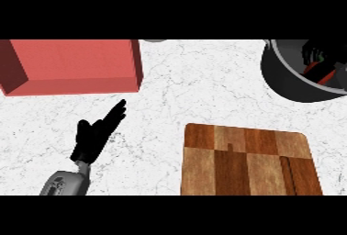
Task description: Pick the bell pepper from the cutting board and place it in the pot
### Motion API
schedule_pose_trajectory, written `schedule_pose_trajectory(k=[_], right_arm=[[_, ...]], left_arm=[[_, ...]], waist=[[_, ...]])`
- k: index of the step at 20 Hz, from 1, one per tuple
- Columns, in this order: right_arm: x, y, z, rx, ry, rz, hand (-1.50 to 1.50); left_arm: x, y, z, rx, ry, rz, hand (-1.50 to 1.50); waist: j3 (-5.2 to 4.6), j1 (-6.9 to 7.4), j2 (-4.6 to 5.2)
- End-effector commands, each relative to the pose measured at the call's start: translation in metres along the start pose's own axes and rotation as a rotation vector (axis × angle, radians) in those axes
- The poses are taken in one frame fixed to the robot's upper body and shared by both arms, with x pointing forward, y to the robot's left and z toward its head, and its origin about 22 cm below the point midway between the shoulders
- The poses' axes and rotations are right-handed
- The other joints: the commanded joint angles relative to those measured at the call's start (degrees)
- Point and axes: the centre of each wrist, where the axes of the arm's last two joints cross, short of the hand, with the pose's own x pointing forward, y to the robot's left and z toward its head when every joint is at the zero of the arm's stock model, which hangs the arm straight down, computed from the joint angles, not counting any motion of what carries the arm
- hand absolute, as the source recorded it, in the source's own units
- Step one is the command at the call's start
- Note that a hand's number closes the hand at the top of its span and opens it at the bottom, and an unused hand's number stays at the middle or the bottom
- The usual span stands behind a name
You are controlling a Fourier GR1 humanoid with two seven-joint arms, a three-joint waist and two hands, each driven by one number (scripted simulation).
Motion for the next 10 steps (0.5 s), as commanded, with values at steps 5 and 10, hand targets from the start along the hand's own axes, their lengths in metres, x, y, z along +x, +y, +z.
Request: schedule_pose_trajectory(k=[5, 10], right_arm=[[0.029, 0.031, -0.013, 0.03, -0.073, -0.216, -1.5], [0.029, 0.008, -0.011, -0.218, -0.232, -0.614, -1.5]], left_arm=[[0.0, -0.012, 0.009, -0.005, 0.017, 0.0, 0.0], [-0.011, -0.002, 0.01, 0.001, 0.031, 0.016, 0.0]], waist=[[0.11, -0.16, -0.01], [0.18, -1.16, -0.04]])
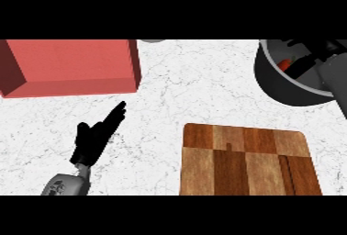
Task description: Pick the bell pepper from the cutting board and place it in the pot
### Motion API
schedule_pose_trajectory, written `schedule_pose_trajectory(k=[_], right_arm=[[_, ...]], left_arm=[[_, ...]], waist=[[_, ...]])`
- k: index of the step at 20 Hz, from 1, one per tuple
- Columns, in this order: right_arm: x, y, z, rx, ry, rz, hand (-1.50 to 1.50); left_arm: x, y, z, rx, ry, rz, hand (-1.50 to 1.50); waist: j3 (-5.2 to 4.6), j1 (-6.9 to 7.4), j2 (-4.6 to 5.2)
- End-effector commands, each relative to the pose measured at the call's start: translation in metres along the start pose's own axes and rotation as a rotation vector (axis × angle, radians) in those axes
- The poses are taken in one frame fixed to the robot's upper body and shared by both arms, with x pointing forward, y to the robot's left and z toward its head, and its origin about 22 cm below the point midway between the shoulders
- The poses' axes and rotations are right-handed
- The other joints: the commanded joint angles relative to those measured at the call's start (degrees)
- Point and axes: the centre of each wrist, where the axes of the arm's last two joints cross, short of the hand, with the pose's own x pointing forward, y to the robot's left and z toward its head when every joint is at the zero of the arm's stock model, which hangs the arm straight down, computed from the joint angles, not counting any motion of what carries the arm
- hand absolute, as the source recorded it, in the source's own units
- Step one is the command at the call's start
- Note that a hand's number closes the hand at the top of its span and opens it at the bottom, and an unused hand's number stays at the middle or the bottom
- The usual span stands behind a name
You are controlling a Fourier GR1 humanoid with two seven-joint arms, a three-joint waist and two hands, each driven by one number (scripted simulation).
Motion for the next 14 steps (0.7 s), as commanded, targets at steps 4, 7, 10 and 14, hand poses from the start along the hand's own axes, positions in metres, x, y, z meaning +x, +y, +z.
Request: schedule_pose_trajectory(k=[4, 7, 10, 14], right_arm=[[0.007, -0.029, 0.002, -0.282, -0.103, -0.488, -1.5], [-0.016, -0.055, 0.018, -0.43, -0.068, -0.577, -1.5], [-0.031, -0.075, 0.03, -0.541, -0.061, -0.654, -1.5], [-0.07, -0.088, 0.056, -0.592, -0.083, -0.735, -1.5]], left_arm=[[0.005, 0.01, 0.0, 0.03, 0.01, 0.0, 0.0], [-0.007, -0.001, 0.002, 0.009, 0.027, 0.011, 0.0], [-0.005, 0.01, 0.006, 0.016, 0.032, 0.009, 0.0], [0.009, 0.002, -0.002, 0.012, 0.006, 0.006, 0.0]], waist=[[-0.05, -0.77, -0.2], [-0.1, -0.9, 0.05], [-0.12, -0.77, -0.12], [-0.01, -0.01, 0.46]])
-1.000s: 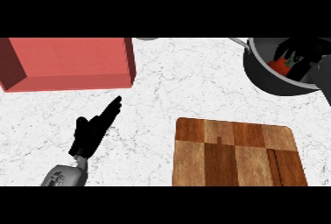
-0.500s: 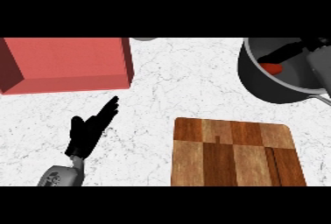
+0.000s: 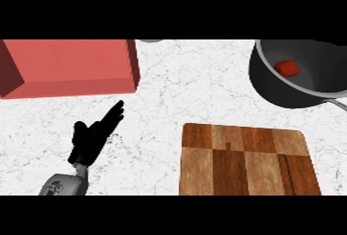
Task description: Pick the bell pepper from the cutting board and place it in the pot
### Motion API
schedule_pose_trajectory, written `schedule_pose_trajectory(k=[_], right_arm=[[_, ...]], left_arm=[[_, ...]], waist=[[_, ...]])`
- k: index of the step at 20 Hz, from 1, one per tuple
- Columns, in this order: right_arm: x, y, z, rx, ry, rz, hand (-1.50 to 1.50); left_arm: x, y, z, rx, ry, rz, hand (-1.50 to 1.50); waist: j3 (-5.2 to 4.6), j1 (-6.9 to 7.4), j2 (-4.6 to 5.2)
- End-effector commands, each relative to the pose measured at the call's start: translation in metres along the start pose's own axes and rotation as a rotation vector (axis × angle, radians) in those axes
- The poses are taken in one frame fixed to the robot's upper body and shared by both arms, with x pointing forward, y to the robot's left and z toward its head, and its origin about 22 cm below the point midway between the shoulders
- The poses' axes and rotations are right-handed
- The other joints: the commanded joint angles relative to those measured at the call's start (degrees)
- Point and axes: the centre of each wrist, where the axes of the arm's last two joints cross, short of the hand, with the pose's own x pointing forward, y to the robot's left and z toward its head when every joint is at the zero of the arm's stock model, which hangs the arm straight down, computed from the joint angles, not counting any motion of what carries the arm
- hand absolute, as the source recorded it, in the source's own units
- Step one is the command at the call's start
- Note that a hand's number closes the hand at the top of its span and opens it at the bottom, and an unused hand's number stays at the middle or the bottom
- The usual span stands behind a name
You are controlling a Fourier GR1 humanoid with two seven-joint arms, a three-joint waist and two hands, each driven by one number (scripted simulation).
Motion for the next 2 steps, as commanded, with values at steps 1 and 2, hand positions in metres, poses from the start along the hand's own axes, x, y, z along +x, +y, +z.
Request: schedule_pose_trajectory(k=[1, 2], right_arm=[[0.0, -0.045, 0.007, -0.082, -0.023, -0.1, -1.5], [-0.003, -0.057, 0.01, -0.071, -0.029, -0.136, -1.5]], left_arm=[[-0.005, 0.007, 0.002, -0.013, -0.003, 0.003, 0.0], [-0.007, 0.013, 0.007, 0.006, 0.026, -0.018, 0.0]], waist=[[-0.06, 0.26, 0.17], [-0.05, 0.02, -0.04]])
